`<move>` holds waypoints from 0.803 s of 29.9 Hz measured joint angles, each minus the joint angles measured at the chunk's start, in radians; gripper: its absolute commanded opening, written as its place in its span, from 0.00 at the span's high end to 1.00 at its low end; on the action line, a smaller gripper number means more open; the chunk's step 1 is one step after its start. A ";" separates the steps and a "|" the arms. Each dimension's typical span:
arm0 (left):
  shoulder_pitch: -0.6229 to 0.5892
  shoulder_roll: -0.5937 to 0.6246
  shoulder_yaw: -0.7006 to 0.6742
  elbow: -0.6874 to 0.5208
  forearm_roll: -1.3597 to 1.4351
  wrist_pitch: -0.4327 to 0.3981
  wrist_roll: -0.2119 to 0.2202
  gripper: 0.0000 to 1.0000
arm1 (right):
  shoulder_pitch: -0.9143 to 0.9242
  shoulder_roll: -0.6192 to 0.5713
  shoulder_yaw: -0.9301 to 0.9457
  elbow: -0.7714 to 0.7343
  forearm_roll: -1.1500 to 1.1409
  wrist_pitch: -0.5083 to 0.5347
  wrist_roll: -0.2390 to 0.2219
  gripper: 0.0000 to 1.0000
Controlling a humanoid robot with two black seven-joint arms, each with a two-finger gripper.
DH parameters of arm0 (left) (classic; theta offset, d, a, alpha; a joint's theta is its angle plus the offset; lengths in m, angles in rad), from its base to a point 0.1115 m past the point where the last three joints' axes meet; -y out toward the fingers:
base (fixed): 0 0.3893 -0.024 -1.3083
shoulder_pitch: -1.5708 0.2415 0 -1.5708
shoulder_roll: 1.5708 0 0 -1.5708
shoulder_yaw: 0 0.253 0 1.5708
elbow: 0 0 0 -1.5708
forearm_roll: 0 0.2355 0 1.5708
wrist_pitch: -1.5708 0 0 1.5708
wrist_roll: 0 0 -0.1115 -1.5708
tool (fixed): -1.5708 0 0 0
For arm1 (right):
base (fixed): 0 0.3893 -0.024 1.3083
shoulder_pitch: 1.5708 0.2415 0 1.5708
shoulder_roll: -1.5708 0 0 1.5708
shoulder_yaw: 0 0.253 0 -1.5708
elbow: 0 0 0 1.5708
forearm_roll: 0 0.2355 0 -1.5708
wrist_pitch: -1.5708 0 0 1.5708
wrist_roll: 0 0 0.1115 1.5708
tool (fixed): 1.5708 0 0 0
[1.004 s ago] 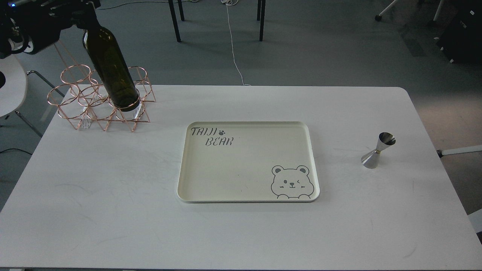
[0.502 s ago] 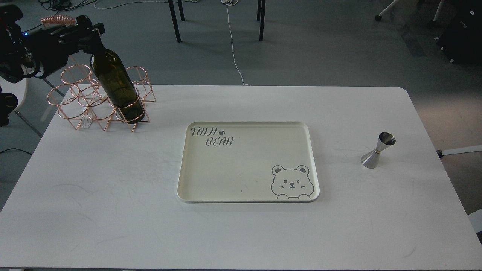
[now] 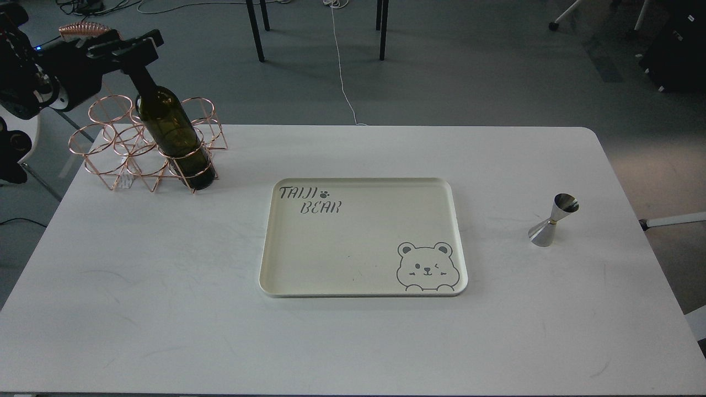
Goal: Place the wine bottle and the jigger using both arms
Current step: 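Open the left gripper and withdraw it from the bottle neck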
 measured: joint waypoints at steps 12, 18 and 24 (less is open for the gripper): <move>-0.004 0.098 -0.016 0.014 -0.895 0.050 -0.006 0.02 | -0.013 -0.014 0.005 -0.026 0.000 -0.014 0.005 0.01; 0.035 0.119 -0.015 0.026 -1.274 -0.005 -0.006 0.02 | -0.064 -0.004 0.007 -0.070 0.009 -0.015 0.005 0.02; 0.095 0.110 -0.014 0.086 -1.587 -0.156 -0.034 0.01 | -0.143 0.004 0.010 -0.073 0.141 -0.011 0.010 0.01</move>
